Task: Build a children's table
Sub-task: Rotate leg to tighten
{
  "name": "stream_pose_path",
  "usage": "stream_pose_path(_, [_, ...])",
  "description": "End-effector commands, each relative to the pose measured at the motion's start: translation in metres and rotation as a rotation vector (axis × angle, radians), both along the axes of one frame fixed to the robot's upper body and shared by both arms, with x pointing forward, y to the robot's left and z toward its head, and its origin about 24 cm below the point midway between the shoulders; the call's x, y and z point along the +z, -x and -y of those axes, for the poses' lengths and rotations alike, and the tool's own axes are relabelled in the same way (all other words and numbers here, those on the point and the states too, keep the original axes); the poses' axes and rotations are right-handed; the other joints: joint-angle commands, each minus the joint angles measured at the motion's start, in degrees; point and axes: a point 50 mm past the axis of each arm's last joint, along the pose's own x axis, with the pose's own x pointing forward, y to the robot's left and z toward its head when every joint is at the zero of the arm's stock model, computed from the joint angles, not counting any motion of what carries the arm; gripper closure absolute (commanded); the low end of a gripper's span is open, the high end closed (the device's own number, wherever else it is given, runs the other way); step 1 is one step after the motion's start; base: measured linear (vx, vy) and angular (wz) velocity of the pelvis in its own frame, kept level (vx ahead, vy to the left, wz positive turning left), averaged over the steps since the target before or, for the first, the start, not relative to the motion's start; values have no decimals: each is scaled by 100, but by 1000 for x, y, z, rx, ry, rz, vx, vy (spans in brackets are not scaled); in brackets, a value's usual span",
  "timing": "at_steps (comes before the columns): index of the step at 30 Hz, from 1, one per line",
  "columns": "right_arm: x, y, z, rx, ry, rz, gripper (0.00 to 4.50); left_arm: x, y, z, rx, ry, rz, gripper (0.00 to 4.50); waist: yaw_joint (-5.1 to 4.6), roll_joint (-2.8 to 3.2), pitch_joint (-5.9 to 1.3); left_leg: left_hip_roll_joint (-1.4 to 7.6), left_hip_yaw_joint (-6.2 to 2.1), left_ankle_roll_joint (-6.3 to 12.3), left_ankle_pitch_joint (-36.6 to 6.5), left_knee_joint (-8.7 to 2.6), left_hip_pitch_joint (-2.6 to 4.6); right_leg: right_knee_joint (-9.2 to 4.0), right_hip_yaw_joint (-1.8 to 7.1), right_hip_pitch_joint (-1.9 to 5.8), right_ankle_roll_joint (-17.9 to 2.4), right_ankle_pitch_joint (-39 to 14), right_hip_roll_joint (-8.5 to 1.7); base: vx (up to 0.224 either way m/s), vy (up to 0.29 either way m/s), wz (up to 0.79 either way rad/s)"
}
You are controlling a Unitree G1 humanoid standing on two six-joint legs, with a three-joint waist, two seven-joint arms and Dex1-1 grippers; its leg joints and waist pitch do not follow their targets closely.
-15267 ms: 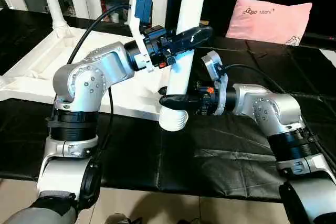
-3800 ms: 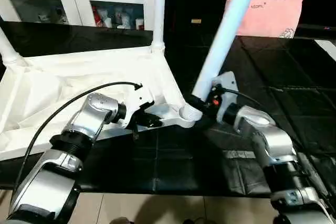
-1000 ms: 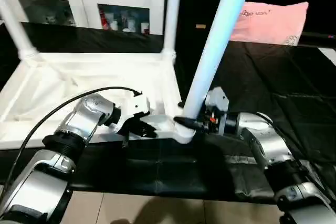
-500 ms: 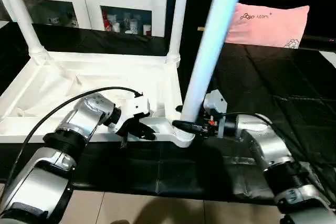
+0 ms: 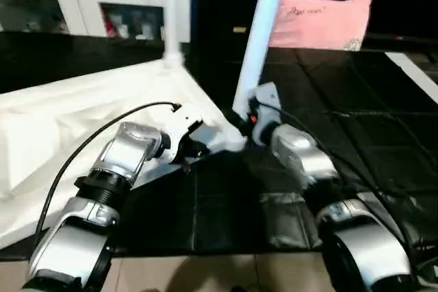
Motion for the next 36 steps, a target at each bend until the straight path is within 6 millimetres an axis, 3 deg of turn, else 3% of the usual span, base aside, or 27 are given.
stream_pose_path(1, [-51, 16, 19, -107, 61, -259, 259, 27, -2, 21, -92, 104, 87, 450, 61, 72, -392, 84, 17, 125, -860, -381, -28, -331, 281, 350, -1093, -1083, -414, 57, -22, 2])
stream_pose_path(5, [-53, 17, 16, -101, 78, -270, 259, 26, -1, 22, -77, 77, 94, 450, 80, 100, -400, 90, 36, 204, -652, -379, -23, -286, 281, 385, -1257, -675, -421, 0, 0, 0])
stream_pose_path(10, [-54, 17, 15, -93, 72, -275, 259, 24, 0, 21, -64, 59, 95, 450, 62, 122, -359, 100, 29, 62, -1122, -401, 10, -374, 274, 350, -1123, -1416, -420, 0, 0, 0])
stream_pose_path(11, [-54, 17, 15, -92, 73, -274, 203, 24, 0, 21, -64, 54, 97, 450, 60, 130, -362, 96, 24, 46, -1156, -401, 6, -376, 277, 356, -1104, -1480, -425, 0, 0, 0])
stream_pose_path(12, [-54, 16, 15, -93, 71, -272, 189, 23, 0, 20, -60, 46, 100, 450, 63, 129, -363, 98, 23, 28, -1184, -402, 10, -385, 279, 352, -1064, -1531, -422, 0, 0, 0])
stream_pose_path(15, [-52, 15, 16, -86, 80, -248, 177, 22, -2, 18, -49, 31, 110, 450, 89, 144, -383, 100, 36, 34, -1107, -392, 27, -368, 289, 339, -1126, -1272, -415, 0, 0, 0])
stream_pose_path(16, [-53, 16, 17, -81, 88, -242, 158, 22, -3, 18, -47, 28, 110, 450, 97, 146, -397, 103, 28, 45, -962, -391, 16, -315, 288, 364, -1196, -972, -408, 0, 0, 0])
stream_pose_path(22, [-53, 18, 22, -44, 46, -224, 118, 19, -6, 14, -30, 6, 119, 450, 134, 157, -394, 94, 39, 90, -959, -385, 11, -324, 288, 382, -1230, -915, -407, 0, 0, 0])
stream_pose_path(23, [-53, 19, 25, -37, 66, -212, 107, 19, -7, 14, -28, 4, 119, 450, 159, 206, -396, 94, 34, 96, -889, -382, 11, -311, 287, 381, -1254, -794, -408, 0, 0, 0])
stream_pose_path(26, [-54, 22, 33, -24, 81, -178, 93, 17, -9, 10, -27, -11, 123, 450, 181, 208, -391, 84, 49, 105, -926, -373, 22, -333, 286, 383, -1285, -737, -396, 0, 0, 0])
stream_pose_path(27, [-54, 25, 37, -5, 49, -165, 84, 16, -10, 8, -30, -20, 125, 450, 186, 233, -391, 81, 43, 113, -944, -376, 12, -321, 287, 397, -1284, -721, -402, 0, 0, 0])
stream_pose_path(28, [-53, 27, 39, 7, 33, -153, 57, 16, -10, 8, -37, -22, 128, 450, 190, 190, -394, 81, 42, 146, -937, -375, 11, -322, 284, 412, -1264, -738, -395, 0, 0, 0])
stream_pose_path(29, [-52, 29, 40, 34, 16, -132, 51, 16, -10, 7, -41, -24, 129, 450, 193, 190, -388, 73, 41, 182, -903, -373, -7, -330, 282, 421, -1246, -828, -400, 0, 0, 0])
stream_pose_path(32, [-51, 36, 48, 72, -8, -115, 26, 13, -10, 4, -84, -33, 134, 450, 202, 240, -367, 69, 36, 207, -1020, -378, -3, -405, 272, 405, -1142, -1223, -395, 0, 0, 0])
stream_pose_path(36, [-47, 42, 60, 102, 4, -63, 3, 10, -7, 3, -145, -25, 128, 450, 212, 236, -370, 69, 31, 194, -1031, -376, -10, -424, 268, 409, -1063, -1330, -393, 0, 0, 0])
